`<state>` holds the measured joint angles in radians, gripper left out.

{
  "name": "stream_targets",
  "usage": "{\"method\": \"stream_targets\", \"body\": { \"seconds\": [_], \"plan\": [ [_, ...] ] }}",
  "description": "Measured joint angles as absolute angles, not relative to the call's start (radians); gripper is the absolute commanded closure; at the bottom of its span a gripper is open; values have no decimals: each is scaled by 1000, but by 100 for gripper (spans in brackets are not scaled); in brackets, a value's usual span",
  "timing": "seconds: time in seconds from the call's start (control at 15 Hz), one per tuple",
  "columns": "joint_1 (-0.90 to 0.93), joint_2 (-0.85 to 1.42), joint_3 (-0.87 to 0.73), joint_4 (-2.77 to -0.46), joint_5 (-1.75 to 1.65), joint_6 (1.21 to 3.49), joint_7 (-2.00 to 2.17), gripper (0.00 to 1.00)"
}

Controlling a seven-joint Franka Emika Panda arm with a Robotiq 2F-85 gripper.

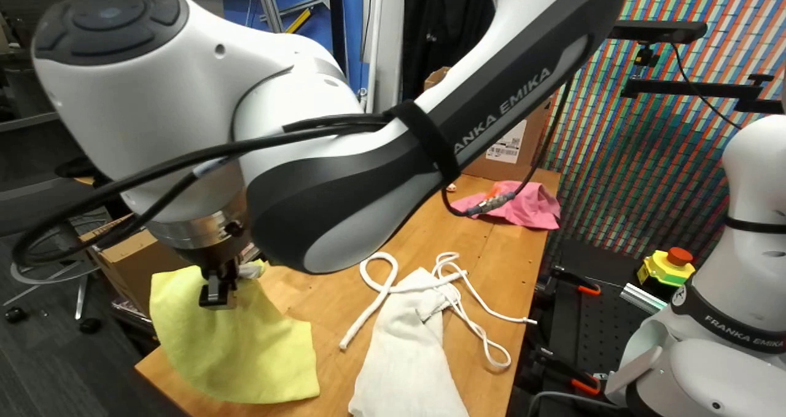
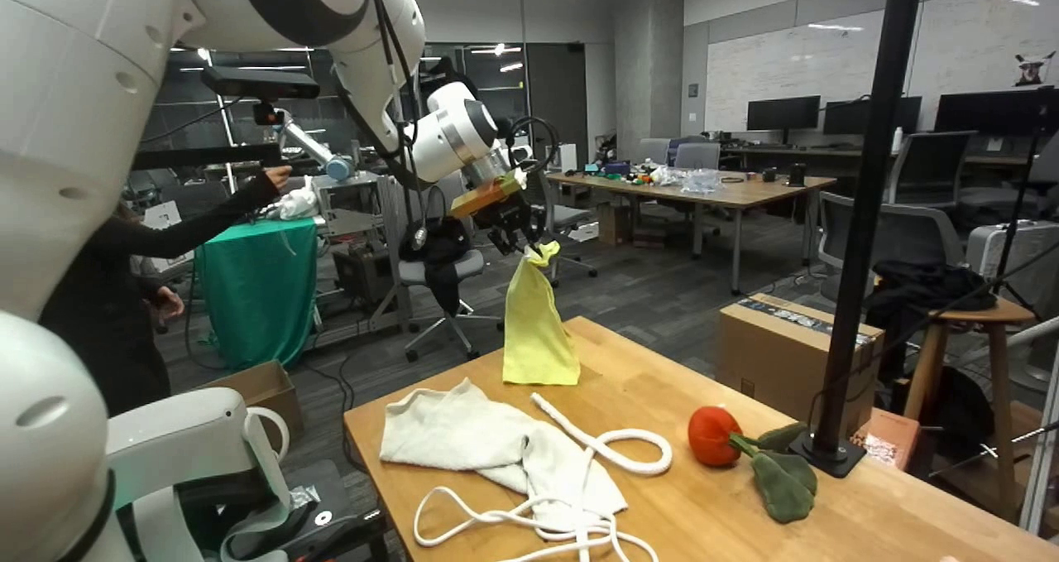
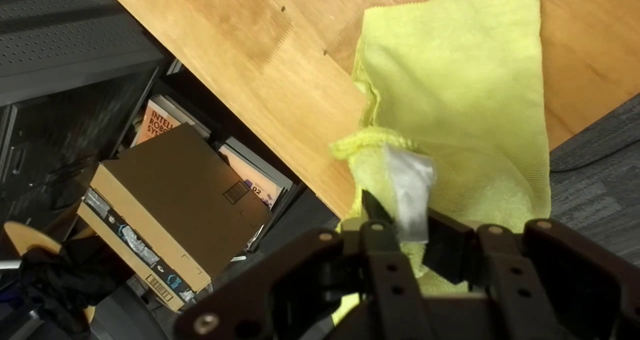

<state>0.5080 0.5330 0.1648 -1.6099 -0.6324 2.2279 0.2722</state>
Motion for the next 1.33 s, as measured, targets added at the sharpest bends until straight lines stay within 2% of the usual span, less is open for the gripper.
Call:
{"method": "stream_targets", "body": {
  "seconds": [0.53, 0.93, 1.07, 1.13, 1.33],
  "plan": [
    [568, 737, 99, -1297, -635, 2183, 280, 92],
    [574, 869, 39, -1163, -633, 2068, 249, 91],
    [569, 896, 38, -1136, -613, 1998, 208, 64],
    [567, 903, 38, -1124, -602, 1957, 183, 59],
    [564, 915, 39, -1090, -569, 1848, 100, 34]
  ]
}}
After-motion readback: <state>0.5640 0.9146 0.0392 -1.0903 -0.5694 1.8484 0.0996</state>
